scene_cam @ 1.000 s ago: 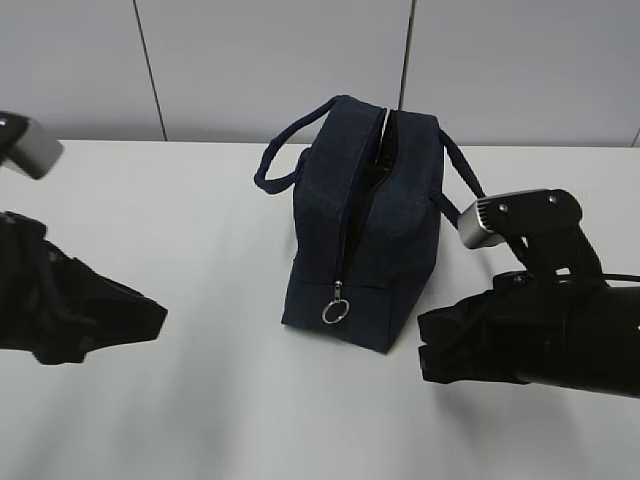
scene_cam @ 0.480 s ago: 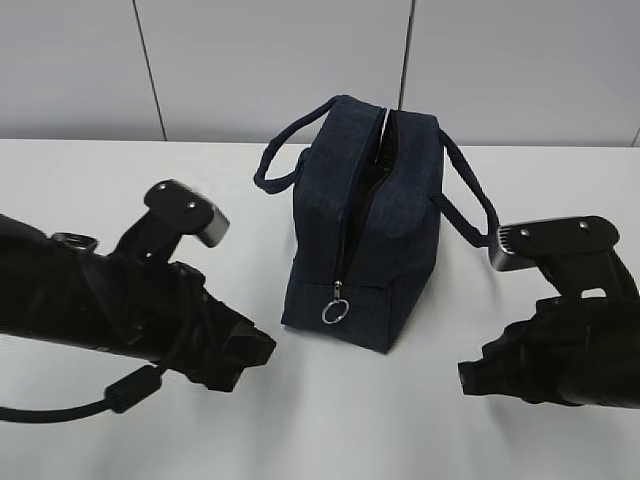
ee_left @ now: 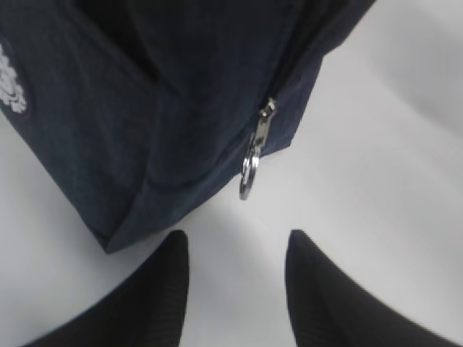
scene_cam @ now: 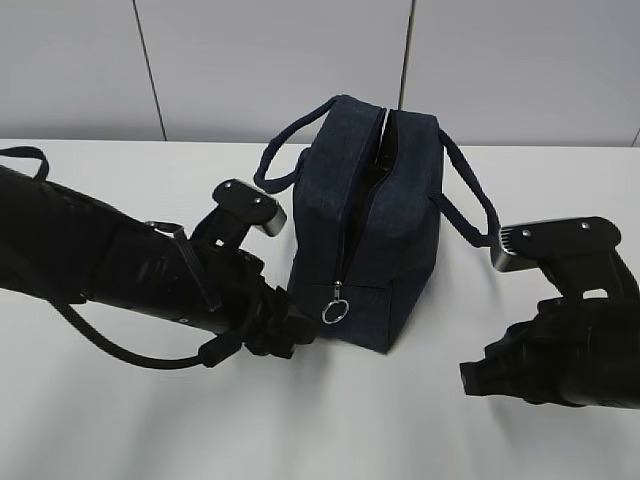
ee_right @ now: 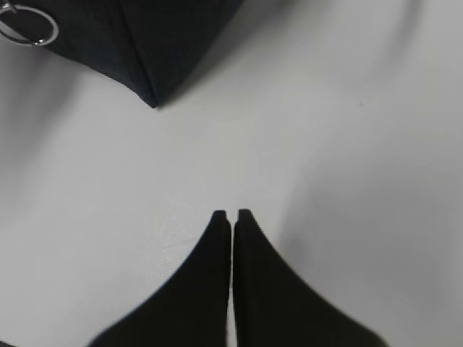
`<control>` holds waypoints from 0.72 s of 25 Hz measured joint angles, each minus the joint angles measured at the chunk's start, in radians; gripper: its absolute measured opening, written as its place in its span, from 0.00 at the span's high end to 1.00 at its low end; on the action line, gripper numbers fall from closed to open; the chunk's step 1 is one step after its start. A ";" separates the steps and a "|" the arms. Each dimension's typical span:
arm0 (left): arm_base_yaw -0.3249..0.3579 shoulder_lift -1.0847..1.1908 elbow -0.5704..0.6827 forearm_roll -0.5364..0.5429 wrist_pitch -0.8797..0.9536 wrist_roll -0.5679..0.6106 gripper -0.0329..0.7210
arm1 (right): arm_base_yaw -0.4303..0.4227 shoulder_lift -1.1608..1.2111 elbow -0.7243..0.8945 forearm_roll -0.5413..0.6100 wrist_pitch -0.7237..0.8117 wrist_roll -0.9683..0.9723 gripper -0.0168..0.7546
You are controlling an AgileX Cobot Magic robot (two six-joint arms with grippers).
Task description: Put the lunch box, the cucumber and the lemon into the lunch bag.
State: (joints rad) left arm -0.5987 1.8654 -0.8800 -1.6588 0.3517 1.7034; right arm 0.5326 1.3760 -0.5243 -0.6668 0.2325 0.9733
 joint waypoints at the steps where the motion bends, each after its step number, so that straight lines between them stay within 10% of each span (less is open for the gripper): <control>1: 0.000 0.017 -0.009 -0.026 0.005 0.026 0.55 | 0.000 0.000 0.000 0.000 0.000 0.000 0.98; 18: -0.031 0.120 -0.082 -0.141 0.034 0.211 0.53 | 0.000 0.000 0.000 0.000 0.002 0.000 0.98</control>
State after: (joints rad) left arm -0.6294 1.9854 -0.9619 -1.7994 0.3856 1.9140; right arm 0.5326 1.3760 -0.5243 -0.6668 0.2347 0.9733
